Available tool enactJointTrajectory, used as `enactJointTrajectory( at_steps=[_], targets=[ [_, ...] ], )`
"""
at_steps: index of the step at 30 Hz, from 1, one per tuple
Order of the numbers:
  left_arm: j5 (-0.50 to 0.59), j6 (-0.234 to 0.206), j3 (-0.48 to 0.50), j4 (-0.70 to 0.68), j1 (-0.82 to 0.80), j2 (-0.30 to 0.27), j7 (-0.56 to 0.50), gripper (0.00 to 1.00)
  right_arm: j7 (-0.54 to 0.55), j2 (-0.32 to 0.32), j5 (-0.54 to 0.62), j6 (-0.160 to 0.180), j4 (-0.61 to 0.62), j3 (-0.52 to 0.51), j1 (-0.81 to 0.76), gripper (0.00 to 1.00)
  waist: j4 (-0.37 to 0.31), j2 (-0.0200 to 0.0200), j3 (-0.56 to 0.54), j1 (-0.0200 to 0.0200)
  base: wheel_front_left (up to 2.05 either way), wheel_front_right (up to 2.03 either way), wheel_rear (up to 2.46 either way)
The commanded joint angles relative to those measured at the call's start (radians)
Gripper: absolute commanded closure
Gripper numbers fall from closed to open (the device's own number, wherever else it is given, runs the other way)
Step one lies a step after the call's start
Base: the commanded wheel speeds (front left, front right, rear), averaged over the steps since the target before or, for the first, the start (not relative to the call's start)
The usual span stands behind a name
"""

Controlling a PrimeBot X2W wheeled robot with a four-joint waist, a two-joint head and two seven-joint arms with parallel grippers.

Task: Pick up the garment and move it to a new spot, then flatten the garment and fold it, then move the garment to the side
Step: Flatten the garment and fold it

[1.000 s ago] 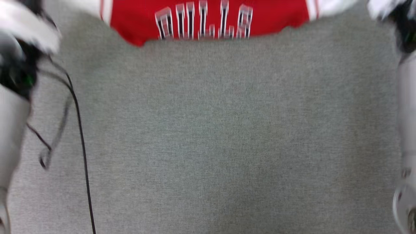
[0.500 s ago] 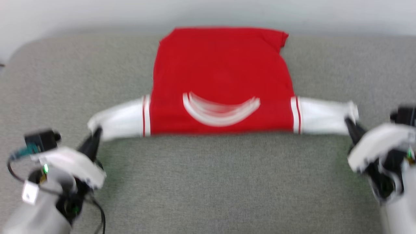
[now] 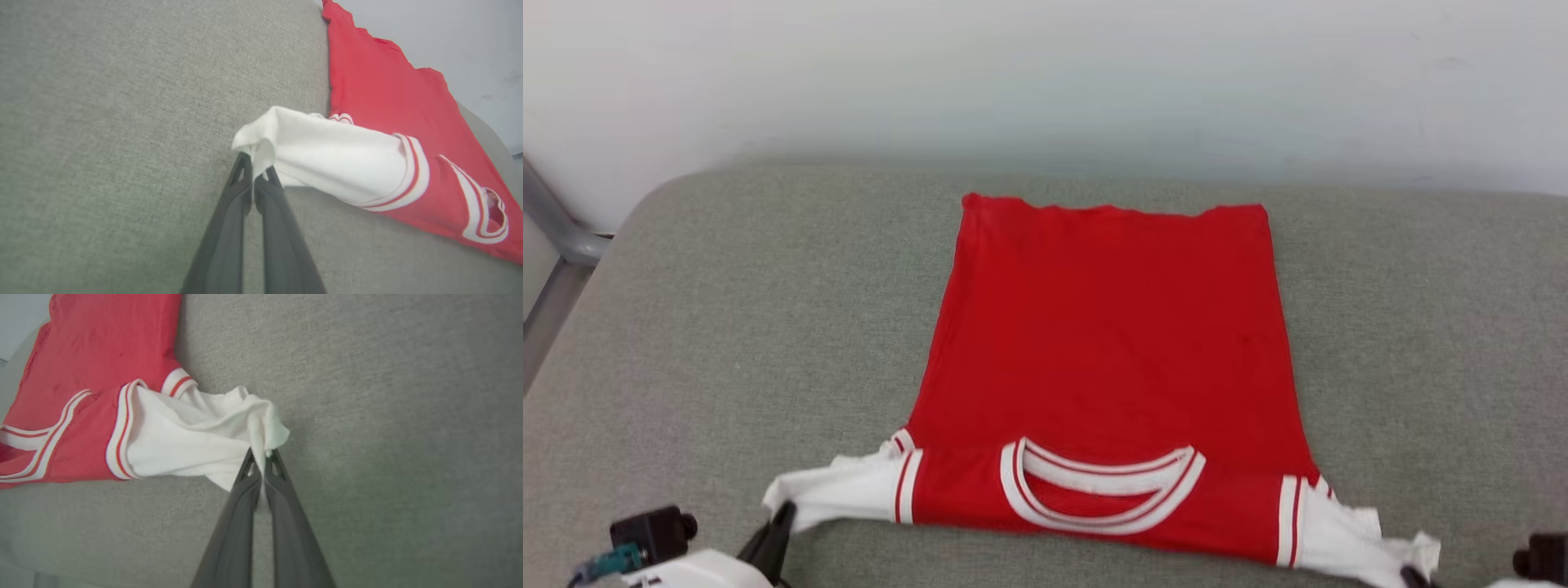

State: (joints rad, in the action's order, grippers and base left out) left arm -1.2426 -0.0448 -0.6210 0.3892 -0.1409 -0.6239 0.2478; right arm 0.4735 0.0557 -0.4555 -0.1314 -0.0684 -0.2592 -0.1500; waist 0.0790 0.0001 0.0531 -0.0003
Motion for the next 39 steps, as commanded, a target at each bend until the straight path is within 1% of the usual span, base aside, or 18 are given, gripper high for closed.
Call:
enactJointTrajectory(
  at_steps=[1,2,3,4,5,6,8,10,13,15,18,22,25,30,34,39],
  targets=[
    [-0.004,-0.024,0.001,-0.035,0.04,-0.017,0.0,1.0,0.015,-0.004,0.004,0.001,0.022,0.0,-0.053,1.0,0.001,-0.0001,-0.01,0.0003,0.0,0.0,0.0],
    [0.0,-0.04,-0.005,-0.061,0.061,-0.027,-0.004,1.0,0.017,-0.005,0.013,0.001,0.04,0.009,-0.077,1.0,0.001,-0.0001,-0.012,0.0003,0.0,0.0,0.0],
    [0.004,-0.054,-0.007,-0.088,0.079,-0.033,-0.004,1.0,0.014,-0.004,-0.002,0.001,0.05,0.014,-0.095,1.0,0.001,-0.0001,-0.012,0.0003,0.0,0.0,0.0],
    [0.007,-0.067,-0.008,-0.115,0.09,-0.036,-0.003,1.0,0.013,-0.005,0.001,0.001,0.055,0.025,-0.113,0.78,0.001,-0.0001,-0.012,0.0003,0.0,0.0,0.0],
    [0.013,-0.082,-0.012,-0.14,0.102,-0.04,-0.003,1.0,0.002,-0.005,0.006,0.001,0.066,0.037,-0.124,0.48,0.001,-0.0001,-0.011,0.0003,0.0,0.0,0.0],
    [0.018,-0.099,-0.019,-0.165,0.113,-0.046,-0.01,1.0,-0.021,-0.004,-0.006,0.001,0.078,0.043,-0.121,0.0,0.001,-0.0001,-0.009,0.0003,0.0,0.0,0.0],
    [0.038,-0.135,-0.025,-0.208,0.116,-0.055,-0.009,1.0,-0.07,-0.005,-0.012,0.001,0.09,0.059,-0.105,0.0,0.001,-0.0001,-0.003,0.0003,0.0,0.0,0.0],
    [0.053,-0.156,-0.026,-0.254,0.109,-0.057,-0.008,1.0,-0.124,-0.004,-0.013,0.001,0.097,0.064,-0.07,0.0,0.005,-0.0001,0.009,0.0003,0.0,0.0,0.0],
    [0.073,-0.187,-0.023,-0.308,0.085,-0.068,-0.012,1.0,-0.206,-0.005,0.021,0.001,0.084,0.048,0.012,0.0,0.013,-0.0001,0.038,0.0003,0.0,0.0,0.0],
    [0.087,-0.203,-0.02,-0.337,0.069,-0.072,-0.011,1.0,-0.247,-0.004,0.057,0.001,0.06,0.028,0.092,0.0,0.02,-0.0001,0.066,0.0003,0.0,0.0,0.0],
    [0.109,-0.218,-0.013,-0.372,0.041,-0.072,-0.009,1.0,-0.26,-0.005,0.106,0.001,-0.001,0.006,0.241,0.0,0.034,-0.0001,0.117,0.0003,0.0,0.0,0.0],
    [0.136,-0.214,-0.006,-0.402,-0.008,-0.061,-0.004,1.0,-0.225,0.01,0.15,0.001,-0.122,-0.018,0.441,0.0,0.064,-0.0001,0.189,0.0003,0.0,0.0,0.0],
    [0.158,-0.204,-0.005,-0.412,-0.043,-0.047,0.001,1.0,-0.167,0.028,0.178,0.001,-0.225,-0.029,0.589,0.0,0.09,-0.0001,0.235,0.0003,0.0,0.0,0.0],
    [0.193,-0.173,-0.014,-0.419,-0.108,-0.018,0.005,1.0,-0.002,0.071,0.238,0.001,-0.38,-0.055,0.805,0.0,0.14,-0.0001,0.31,0.0003,0.0,0.0,0.0],
    [0.218,-0.144,-0.015,-0.419,-0.16,0.004,0.009,1.0,0.118,0.096,0.299,0.001,-0.451,-0.067,0.957,0.0,0.177,-0.0001,0.37,0.0003,0.0,0.0,0.0],
    [0.238,-0.11,-0.005,-0.41,-0.207,0.03,0.012,1.0,0.202,0.11,0.381,0.001,-0.505,-0.085,1.103,0.0,0.207,-0.0001,0.435,0.0003,0.0,0.0,0.0]
  ],
)
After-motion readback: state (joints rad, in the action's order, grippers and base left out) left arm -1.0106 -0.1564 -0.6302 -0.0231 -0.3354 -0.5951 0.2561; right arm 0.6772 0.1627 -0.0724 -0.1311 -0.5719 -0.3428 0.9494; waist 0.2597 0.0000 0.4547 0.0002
